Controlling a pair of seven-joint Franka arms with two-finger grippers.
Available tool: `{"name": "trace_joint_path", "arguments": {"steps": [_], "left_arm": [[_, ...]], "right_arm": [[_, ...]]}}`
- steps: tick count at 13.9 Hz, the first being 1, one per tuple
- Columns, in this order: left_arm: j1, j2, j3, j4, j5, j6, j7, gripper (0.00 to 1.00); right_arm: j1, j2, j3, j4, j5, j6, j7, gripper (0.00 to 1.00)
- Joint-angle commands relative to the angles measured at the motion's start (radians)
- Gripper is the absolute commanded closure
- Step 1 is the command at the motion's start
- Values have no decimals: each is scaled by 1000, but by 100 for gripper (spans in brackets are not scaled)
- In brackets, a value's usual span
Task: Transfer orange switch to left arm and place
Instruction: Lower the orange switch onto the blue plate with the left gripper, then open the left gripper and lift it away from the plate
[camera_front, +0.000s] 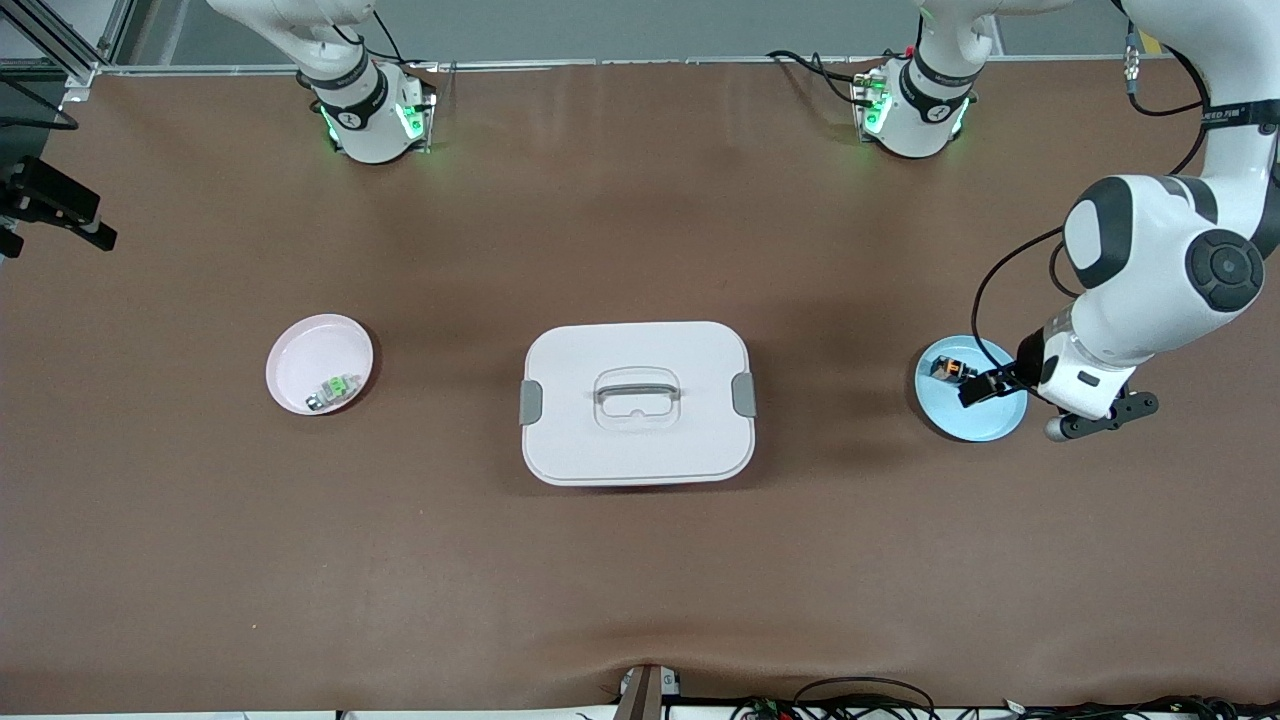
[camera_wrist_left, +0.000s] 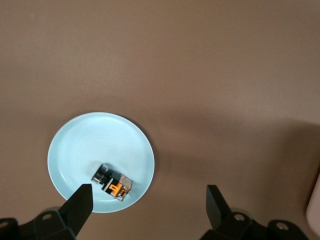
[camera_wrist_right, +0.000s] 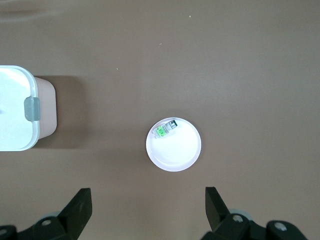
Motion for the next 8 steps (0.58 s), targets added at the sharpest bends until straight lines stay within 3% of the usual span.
{"name": "trace_joint_path", "arguments": {"steps": [1, 8], "left_arm": [[-4, -56, 4, -15, -24, -18, 133, 0], [13, -122, 1, 117, 26, -228, 134, 0]], "right_arm": [[-5, 41, 5, 66, 10, -33, 2, 0], [-4, 35, -9, 56, 8, -99, 6, 0]]}}
